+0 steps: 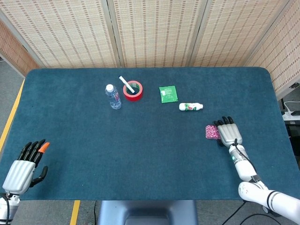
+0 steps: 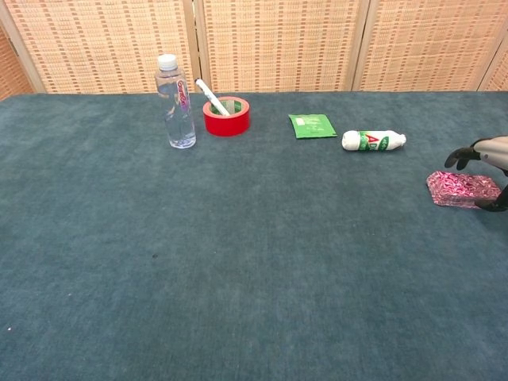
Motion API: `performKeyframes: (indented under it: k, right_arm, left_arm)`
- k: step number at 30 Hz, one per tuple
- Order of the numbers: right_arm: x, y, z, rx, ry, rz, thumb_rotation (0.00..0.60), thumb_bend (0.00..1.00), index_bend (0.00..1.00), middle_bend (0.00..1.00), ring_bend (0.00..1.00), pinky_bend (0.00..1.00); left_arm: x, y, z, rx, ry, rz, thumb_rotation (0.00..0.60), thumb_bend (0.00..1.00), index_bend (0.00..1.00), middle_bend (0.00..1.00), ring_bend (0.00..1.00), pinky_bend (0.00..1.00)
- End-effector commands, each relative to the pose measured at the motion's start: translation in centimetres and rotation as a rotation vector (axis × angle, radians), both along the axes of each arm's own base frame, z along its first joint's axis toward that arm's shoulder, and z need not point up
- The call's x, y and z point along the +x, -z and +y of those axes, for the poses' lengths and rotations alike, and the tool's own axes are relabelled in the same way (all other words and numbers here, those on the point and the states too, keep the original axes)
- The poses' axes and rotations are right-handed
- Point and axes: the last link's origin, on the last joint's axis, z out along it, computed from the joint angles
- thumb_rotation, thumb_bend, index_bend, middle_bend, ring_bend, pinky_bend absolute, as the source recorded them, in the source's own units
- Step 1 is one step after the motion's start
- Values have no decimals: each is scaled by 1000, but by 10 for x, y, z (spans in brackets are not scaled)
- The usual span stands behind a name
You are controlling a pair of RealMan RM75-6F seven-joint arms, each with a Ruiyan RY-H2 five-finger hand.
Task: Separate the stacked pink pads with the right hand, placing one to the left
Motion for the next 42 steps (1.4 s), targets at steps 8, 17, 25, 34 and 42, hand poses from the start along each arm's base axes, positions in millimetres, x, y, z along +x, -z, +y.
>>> performKeyframes:
  k: [8, 17, 25, 34, 42]
  right_arm:
    - [0, 5, -4, -7, 10, -2, 600, 295, 225, 206, 0, 0]
    - [1, 8, -6, -21, 9, -1, 600, 295, 295, 292, 84, 0]
    - [2, 8, -7, -39, 2, 4, 600, 295, 380, 341, 143, 0]
    - [4, 8, -8, -63, -17, 12, 600, 295, 518, 412, 199, 0]
    - [4, 8, -7, -67, -24, 22, 600, 295, 631, 464, 231, 0]
  left_arm:
    - [2, 2, 1, -5, 4, 2, 600, 487, 0, 0, 0, 13]
    - [0, 2, 1, -5, -7, 7, 600, 485, 0, 0, 0, 13]
    - [1, 2, 2, -7, -10, 10, 600, 486, 0, 0, 0, 14]
    - [0, 2, 2, -5, -10, 7, 600, 486, 0, 0, 0, 15]
    - [0, 2, 0, -6, -9, 6, 600, 485, 0, 0, 0, 15]
